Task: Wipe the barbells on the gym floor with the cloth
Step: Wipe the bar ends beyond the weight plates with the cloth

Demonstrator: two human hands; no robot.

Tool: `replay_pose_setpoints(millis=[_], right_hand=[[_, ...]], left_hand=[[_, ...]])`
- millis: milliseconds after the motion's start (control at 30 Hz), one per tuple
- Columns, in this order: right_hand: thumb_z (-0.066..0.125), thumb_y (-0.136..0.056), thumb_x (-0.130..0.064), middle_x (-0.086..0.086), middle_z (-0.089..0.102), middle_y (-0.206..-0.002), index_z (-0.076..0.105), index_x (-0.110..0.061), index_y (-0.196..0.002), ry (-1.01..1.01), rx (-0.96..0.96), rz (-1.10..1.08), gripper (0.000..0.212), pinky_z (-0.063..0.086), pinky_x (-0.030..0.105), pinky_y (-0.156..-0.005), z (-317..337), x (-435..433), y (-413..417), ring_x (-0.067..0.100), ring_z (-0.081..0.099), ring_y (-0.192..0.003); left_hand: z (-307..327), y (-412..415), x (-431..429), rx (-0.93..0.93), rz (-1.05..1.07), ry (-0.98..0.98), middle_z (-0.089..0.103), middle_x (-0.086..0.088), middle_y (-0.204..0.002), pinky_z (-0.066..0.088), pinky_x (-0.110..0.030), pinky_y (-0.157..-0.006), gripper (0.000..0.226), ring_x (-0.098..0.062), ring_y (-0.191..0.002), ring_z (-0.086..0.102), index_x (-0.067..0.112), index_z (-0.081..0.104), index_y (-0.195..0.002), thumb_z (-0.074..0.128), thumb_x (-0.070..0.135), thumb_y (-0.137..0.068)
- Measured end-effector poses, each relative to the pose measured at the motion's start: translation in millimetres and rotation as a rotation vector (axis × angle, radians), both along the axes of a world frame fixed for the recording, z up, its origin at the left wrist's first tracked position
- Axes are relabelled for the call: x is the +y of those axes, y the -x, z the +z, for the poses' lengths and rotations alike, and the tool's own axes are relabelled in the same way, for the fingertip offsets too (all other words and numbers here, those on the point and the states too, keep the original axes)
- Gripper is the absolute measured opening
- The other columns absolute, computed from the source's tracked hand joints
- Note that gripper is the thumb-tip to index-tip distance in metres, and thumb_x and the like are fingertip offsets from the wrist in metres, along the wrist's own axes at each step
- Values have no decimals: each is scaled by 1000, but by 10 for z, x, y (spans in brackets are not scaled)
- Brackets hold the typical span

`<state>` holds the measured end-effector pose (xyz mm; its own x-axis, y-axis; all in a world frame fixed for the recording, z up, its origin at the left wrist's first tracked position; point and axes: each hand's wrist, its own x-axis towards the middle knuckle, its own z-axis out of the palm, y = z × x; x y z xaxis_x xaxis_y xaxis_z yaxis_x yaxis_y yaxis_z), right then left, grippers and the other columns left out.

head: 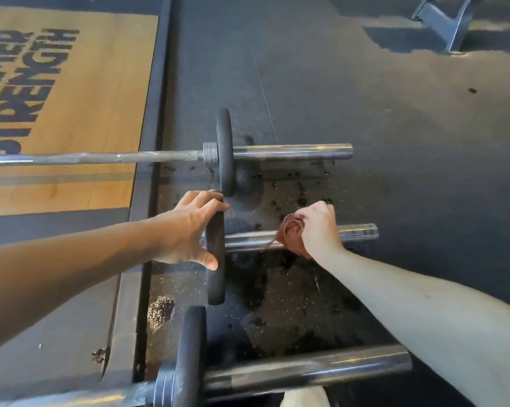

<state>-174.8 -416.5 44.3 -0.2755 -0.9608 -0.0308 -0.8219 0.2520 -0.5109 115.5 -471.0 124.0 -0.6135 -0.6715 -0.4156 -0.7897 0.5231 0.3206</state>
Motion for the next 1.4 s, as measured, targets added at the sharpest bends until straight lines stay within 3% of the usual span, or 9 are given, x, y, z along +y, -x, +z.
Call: replay_pose_setpoints(millis=[133,300,533,667,833,933,1067,1233,1400], right_hand=[[47,-106,-9,0,55,-112,74,-13,-115,34,-22,-30,29,39,24,-96,157,-59,56,18,45,-114],[52,-105,-13,-3,60,-112,75,-18,-111,81,-108,178,24,39,21,-95,479,-52,-165,11,49,-110],[61,-100,-12,-17,66,-96,75,-20,-107,132,-333,182,17,42,7,-80,1404,380,-170,-3,59,-90],[65,-97,-7,-11,71,-97,75,-16,-106,174,-416,188,17,49,19,-93,1829,676,-149,5,64,-94],[74,-92,-13,4,75,-98,74,-12,-102,151,-819,6,10,55,29,-83,2277,1050,-246,16,69,-89],[82,-79,-15,15,70,-125,63,-1,-129,-28,-1166,1,56,56,45,-99,2462,1245,-207,25,69,-111],[74,-80,15,11,69,-127,58,-11,-135,-104,-1043,49,63,54,53,-99,2380,1345,-112,29,68,-116],[87,-74,0,10,69,-120,59,-21,-133,-51,-685,-13,68,56,46,-98,1876,1166,168,25,69,-108],[81,-87,-20,-2,72,-97,73,-26,-100,-29,-433,-37,17,55,30,-71,1303,753,480,22,68,-90]], left_hand=[[12,48,-14,-51,-13,21,10,12,-160,31,-54,-121,122,-23,-149,7,33,15,-156,82,71,-62],[187,163,-8,-194,-92,141,9,5,-165,9,-56,-126,108,-31,-153,7,38,17,-158,63,83,-72],[531,685,473,418,403,-194,53,-1,-146,43,-35,-111,76,-22,-131,53,22,44,-151,75,49,-87],[879,776,827,661,486,-310,71,-2,-117,56,-19,-80,49,-15,-99,69,15,65,-133,80,23,-87],[1426,812,1205,639,486,-168,76,-5,-94,61,-42,-86,17,-29,-88,72,18,72,-94,79,28,-82],[1684,808,1386,646,570,-42,65,1,-81,48,-28,-60,21,-17,-70,61,13,67,-93,75,31,-85],[1745,816,1393,609,647,-33,66,-2,-84,44,-26,-57,25,-17,-70,60,12,66,-93,79,31,-81],[1314,1083,1206,495,594,-31,64,-1,-77,48,-26,-62,23,-19,-68,59,17,63,-84,84,24,-78],[651,1433,824,456,613,-90,68,1,-92,46,-22,-67,16,-15,-78,61,13,75,-104,68,18,-91]])
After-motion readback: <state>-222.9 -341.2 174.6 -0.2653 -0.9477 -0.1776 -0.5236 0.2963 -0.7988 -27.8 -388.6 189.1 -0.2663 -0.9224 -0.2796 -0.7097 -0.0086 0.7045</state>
